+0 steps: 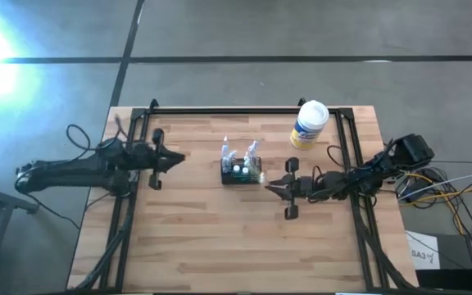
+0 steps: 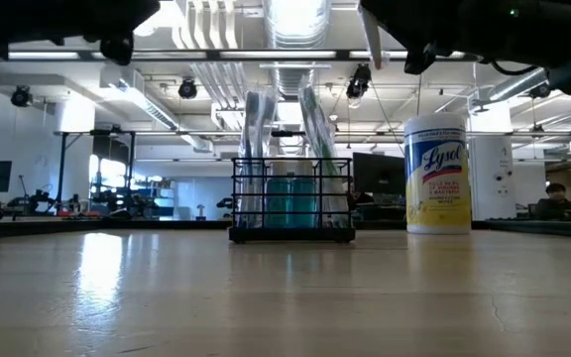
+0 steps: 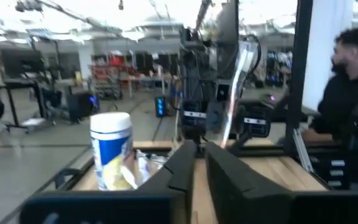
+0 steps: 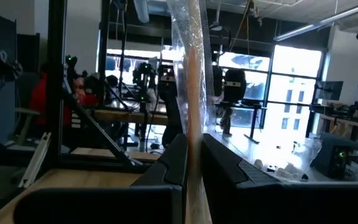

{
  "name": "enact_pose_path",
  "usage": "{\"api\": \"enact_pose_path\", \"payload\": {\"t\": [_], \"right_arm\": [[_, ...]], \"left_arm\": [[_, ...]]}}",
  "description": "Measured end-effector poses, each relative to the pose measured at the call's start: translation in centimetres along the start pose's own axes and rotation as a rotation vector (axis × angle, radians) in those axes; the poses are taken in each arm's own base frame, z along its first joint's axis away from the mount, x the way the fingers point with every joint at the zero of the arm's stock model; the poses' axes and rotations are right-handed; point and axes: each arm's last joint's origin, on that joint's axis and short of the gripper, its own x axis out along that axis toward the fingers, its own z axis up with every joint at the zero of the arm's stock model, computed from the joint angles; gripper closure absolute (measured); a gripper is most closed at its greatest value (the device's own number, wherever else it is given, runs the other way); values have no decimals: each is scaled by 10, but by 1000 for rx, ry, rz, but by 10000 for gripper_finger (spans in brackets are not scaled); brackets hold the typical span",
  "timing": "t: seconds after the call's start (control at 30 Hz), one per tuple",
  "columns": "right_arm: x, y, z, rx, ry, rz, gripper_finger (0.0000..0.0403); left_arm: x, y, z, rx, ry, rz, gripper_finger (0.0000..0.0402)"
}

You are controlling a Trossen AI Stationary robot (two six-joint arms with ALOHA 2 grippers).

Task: Pick & Place toothbrushing station
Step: Put the orange toothbrush into the black wire organizer

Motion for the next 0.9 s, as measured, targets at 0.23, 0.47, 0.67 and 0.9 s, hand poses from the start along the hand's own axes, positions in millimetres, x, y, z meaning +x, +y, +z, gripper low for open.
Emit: {"api": "enact_pose_path", "payload": {"t": [0.23, 0.47, 0.67, 0.9], "right_arm": [[16, 6, -4, -59, 2, 0, 380], [28, 10, -2, -70, -8, 0, 380], [28, 10, -3, -56, 5, 2, 380], [28, 9, -7, -74, 48, -46, 380]], "left_arm": [[38, -11, 12, 31, 44, -162, 253], [69, -15, 21, 66, -12, -168, 176], [94, -15, 27, 56, -29, -171, 167], [129, -24, 17, 41, 18, -218, 170]]}}
